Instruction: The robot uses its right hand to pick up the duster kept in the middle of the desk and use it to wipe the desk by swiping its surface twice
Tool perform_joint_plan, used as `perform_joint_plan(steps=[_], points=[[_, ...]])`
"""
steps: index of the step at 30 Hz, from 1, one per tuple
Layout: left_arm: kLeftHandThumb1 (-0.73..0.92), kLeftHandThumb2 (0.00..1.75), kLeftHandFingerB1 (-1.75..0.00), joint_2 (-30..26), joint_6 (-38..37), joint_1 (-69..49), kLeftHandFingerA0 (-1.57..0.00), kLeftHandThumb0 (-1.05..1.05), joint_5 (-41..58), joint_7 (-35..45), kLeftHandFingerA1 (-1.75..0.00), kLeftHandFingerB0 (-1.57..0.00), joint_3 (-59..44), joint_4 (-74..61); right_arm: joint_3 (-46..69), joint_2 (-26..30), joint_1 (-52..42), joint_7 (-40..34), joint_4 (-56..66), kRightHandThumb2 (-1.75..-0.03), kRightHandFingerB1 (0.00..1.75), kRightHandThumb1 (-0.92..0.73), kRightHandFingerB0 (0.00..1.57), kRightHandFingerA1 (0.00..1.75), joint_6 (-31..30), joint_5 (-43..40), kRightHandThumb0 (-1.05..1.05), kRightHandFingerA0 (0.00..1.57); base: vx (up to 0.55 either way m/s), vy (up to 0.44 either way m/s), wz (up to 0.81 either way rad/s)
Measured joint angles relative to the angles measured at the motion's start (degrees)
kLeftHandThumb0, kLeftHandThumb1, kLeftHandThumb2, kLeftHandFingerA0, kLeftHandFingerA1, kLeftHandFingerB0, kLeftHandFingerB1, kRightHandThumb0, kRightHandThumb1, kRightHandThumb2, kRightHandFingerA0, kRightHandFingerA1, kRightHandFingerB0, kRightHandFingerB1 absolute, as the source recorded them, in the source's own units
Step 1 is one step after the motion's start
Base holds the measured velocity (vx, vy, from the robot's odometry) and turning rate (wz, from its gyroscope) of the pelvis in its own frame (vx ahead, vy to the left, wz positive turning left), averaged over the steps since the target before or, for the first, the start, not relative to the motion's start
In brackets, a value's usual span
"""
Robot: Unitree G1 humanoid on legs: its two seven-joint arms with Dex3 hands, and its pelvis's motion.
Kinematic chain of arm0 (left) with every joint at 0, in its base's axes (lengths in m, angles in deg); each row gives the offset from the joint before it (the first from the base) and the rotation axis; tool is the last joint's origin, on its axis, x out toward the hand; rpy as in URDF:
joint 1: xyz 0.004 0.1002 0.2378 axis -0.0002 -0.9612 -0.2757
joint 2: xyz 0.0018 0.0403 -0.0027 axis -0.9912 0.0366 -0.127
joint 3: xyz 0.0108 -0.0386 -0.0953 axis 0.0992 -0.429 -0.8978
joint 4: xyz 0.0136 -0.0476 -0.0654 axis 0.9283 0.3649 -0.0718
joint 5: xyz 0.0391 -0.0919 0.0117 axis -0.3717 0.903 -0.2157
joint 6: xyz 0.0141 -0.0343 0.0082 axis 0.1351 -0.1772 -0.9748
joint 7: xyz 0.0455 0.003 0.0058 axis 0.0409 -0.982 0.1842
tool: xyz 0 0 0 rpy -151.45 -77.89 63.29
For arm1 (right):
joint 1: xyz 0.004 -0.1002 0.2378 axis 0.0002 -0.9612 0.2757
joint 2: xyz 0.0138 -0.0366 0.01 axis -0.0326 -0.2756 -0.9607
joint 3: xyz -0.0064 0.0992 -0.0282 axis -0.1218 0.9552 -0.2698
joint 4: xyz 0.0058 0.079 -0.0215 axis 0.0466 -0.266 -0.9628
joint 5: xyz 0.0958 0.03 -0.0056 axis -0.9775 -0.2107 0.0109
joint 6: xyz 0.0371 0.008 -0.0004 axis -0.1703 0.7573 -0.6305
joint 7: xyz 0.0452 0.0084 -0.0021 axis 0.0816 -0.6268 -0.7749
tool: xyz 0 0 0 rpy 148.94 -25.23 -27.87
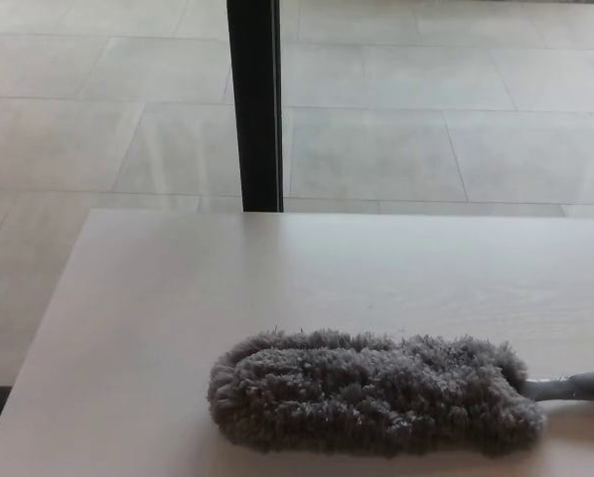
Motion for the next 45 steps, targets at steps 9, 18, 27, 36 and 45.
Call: perform_joint_plan(steps=[9,18,27,36,45], points=[[0.75,0.62,-0.48,0.08,0.03,1.14,-0.42,-0.55,0.76,0.85,-0.66,-0.37,-0.30,0.56,11.47,0.23,3.53,1.65,-0.50,-1.02,0.31,-0.69,0.02,0.32,-0.05,-6.06,-1.00,0.00,0.00,0.000,0.00],[0.77,0.63,-0.46,0.60,0.03,1.76,-0.42,-0.54,0.84,0.98,-0.65,-0.35,-0.04,0.59,18.32,2.45,11.60,1.13,14.47,-1.05,0.20,-0.65,0.04,0.25,-2.14,-10.28,-0.79,0.01,0.00,0.000,0.00],[0.77,0.63,-0.43,0.88,0.03,1.99,-0.40,-0.54,1.02,1.02,-0.60,-0.35,-0.21,0.59,11.92,4.13,22.80,1.42,31.57,-0.93,0.38,-0.56,0.07,0.44,-4.11,-9.37,-0.86,0.11,0.00,0.000,0.00],[0.77,0.62,-0.47,0.89,0.03,1.69,-0.48,-0.55,1.02,1.35,-0.66,-0.41,-0.11,0.60,-3.18,4.94,31.17,1.39,39.29,-0.62,0.26,-0.72,0.10,0.29,-3.60,-2.41,-0.78,0.05,0.00,0.000,0.00],[0.77,0.63,-0.46,0.90,0.03,1.86,-0.44,-0.53,1.03,1.38,-0.65,-0.37,-0.11,0.58,-17.90,4.69,33.36,1.41,41.15,-0.95,0.30,-0.53,0.03,0.25,-2.67,4.28,-0.76,0.02,0.00,0.000,0.00]])
